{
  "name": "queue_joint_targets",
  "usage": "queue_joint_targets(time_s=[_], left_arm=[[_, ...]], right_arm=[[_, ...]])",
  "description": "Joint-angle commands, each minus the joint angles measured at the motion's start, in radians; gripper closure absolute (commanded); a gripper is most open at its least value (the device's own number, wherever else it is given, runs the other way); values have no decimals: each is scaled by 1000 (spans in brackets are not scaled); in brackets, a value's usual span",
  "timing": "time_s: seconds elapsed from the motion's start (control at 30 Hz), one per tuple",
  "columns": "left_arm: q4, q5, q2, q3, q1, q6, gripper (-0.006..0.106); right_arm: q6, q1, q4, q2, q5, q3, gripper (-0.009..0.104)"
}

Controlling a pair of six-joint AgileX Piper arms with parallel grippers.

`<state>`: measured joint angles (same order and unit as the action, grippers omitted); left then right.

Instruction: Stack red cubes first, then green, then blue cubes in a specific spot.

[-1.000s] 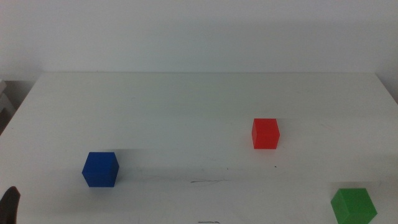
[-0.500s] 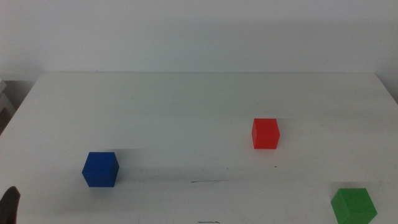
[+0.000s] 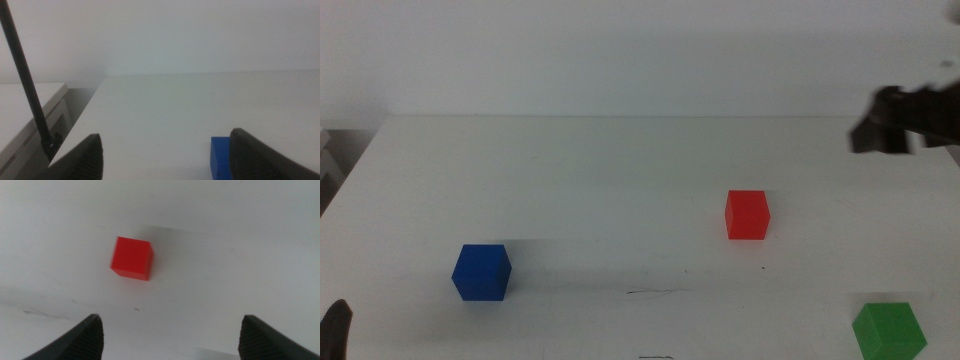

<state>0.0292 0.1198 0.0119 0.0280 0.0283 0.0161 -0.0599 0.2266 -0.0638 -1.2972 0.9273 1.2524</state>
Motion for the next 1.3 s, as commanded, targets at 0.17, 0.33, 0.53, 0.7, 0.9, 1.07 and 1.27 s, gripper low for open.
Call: queue_joint_targets(time_s=[0.17, 0.33, 0.53, 0.7, 0.9, 1.07, 1.27], left_arm=[[-6, -76, 26, -1, 2, 9, 18], [-6, -76, 26, -1, 2, 9, 18], [-6, -76, 26, -1, 2, 9, 18], [-6, -76, 26, -1, 2, 9, 18], [-6, -76, 26, -1, 2, 9, 18], [-6, -76, 26, -1, 2, 9, 18], [-6, -76, 26, -1, 2, 9, 18]], right_arm=[[-156, 9, -22, -233, 70, 223, 15], [-134, 33, 34, -390, 134, 348, 18], [-163, 88, 43, -541, 130, 450, 19], [-197, 111, 9, -659, 134, 552, 19], [-208, 117, -4, -723, 155, 590, 19], [-209, 132, 0, -754, 156, 590, 19], [-223, 137, 2, -793, 155, 590, 19]])
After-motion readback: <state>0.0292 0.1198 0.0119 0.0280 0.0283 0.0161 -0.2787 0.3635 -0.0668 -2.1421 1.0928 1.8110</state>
